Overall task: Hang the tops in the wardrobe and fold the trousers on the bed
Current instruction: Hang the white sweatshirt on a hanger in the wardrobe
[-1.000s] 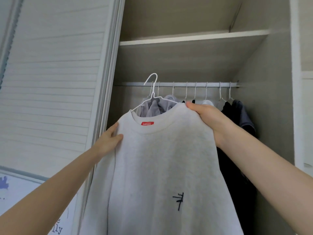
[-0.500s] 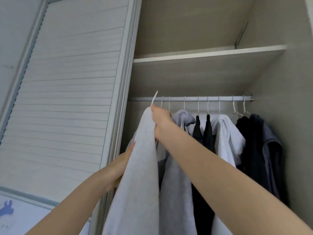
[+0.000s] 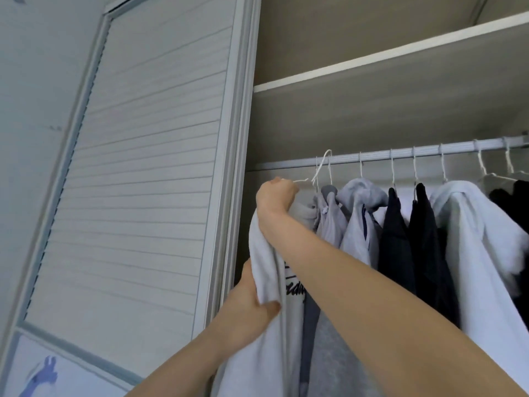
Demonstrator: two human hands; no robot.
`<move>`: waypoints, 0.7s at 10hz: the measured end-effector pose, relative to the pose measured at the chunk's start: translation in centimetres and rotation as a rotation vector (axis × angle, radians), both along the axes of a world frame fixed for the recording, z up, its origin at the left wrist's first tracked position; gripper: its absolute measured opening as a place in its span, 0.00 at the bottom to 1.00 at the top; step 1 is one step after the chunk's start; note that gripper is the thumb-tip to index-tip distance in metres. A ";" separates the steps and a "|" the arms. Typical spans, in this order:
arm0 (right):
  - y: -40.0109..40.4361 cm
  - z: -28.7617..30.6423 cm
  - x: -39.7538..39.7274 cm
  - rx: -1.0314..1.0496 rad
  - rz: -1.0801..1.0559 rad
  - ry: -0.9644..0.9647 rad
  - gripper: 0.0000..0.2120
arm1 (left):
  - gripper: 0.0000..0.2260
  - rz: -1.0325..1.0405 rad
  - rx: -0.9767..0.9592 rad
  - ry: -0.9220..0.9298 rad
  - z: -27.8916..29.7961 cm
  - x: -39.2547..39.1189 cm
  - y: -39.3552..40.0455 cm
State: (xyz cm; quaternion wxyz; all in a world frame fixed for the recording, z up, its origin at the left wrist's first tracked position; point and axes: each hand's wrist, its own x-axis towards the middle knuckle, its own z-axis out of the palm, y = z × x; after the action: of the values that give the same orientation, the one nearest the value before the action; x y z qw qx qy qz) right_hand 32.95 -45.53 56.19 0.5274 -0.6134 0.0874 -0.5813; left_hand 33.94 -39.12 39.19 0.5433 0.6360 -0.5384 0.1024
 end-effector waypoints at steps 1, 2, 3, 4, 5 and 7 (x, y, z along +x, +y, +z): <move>-1.9 0.5 2.7 0.031 0.085 -0.001 0.08 | 0.36 0.061 0.000 -0.008 0.1 1.4 -2.0; -4.0 1.0 4.9 -0.067 -0.009 0.037 0.12 | 0.35 0.134 0.005 -0.001 0.2 2.7 -3.7; -5.1 1.1 6.0 -0.201 -0.110 0.091 0.12 | 0.33 0.198 -0.041 0.027 0.5 4.5 -5.2; -6.8 2.2 7.5 -0.295 -0.240 0.124 0.13 | 0.28 0.251 -0.111 0.049 0.6 5.9 -6.6; -8.7 3.2 8.7 -0.322 -0.304 0.192 0.12 | 0.22 0.276 -0.163 0.111 0.5 7.5 -8.4; -11.8 2.6 11.0 -0.405 -0.394 0.388 0.13 | 0.17 0.350 -0.099 0.256 -0.8 8.6 -11.6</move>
State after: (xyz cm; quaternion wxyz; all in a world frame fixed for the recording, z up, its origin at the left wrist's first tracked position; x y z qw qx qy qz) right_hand 43.92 -57.31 58.79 0.2460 -0.7762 0.1857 -0.5500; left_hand 42.58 -50.67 38.42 0.6116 0.7003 -0.3406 0.1398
